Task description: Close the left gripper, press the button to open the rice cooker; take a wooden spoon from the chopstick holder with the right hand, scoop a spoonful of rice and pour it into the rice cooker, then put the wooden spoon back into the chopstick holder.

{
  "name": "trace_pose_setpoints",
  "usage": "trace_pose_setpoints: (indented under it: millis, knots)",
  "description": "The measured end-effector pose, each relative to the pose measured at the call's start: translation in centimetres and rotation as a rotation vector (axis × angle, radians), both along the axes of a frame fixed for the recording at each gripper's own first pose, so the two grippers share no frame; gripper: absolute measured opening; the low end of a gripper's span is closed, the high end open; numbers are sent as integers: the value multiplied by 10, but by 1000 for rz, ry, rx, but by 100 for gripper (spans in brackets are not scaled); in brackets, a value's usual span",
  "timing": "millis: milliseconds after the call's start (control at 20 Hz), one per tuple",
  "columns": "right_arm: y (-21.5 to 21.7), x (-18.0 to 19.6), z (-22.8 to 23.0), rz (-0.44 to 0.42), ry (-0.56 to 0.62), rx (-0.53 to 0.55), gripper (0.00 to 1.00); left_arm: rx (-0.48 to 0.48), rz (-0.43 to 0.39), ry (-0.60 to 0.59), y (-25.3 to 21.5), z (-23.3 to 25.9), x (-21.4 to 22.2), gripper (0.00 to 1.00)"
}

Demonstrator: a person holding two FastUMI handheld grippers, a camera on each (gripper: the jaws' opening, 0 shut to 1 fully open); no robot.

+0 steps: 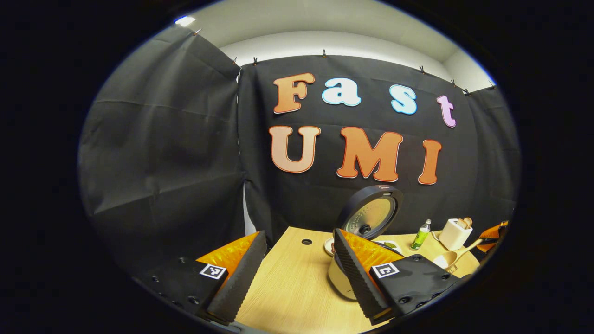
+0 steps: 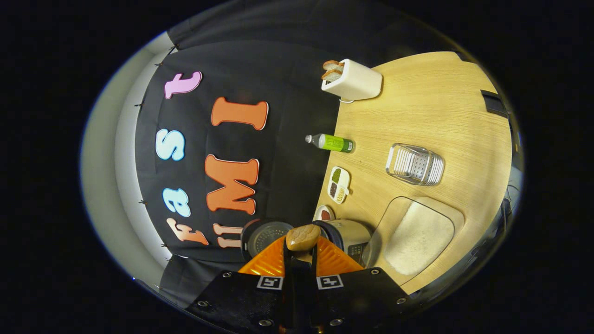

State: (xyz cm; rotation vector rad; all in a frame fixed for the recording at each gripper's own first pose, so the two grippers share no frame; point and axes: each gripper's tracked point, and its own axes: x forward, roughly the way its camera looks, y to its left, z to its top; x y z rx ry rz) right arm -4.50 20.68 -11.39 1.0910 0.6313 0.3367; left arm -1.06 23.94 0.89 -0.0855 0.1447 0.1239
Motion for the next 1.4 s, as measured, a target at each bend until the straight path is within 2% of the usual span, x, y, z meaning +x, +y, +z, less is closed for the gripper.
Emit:
trace_pose_setpoints:
  millis: [150,200,250,500,800,1050,1150,1200,1400]
  knots:
    - [21,11,10,17,-2,4,12,-17,-8,4,-2,-4,1,95]
    - [29,15,13,23,-2,5,12,-16,-12,6,-3,-6,-1,98]
    - [35,18,17,28,-4,4,12,-15,-22,9,-6,-7,0,95]
    - [71,41,32,56,-24,-14,12,-26,-56,18,-15,-15,0,95]
    - [109,69,49,77,-61,-46,12,-27,-36,15,-5,-15,10,95]
    - [130,84,52,88,-90,-81,12,-26,-8,17,9,-16,18,95]
    - [135,88,50,90,-103,-109,12,-24,-19,11,6,-14,24,98]
    - [137,90,49,91,-110,-125,12,-19,-23,8,6,-13,24,95]
    - [143,94,47,102,-139,-167,12,0,-37,4,2,-12,27,95]
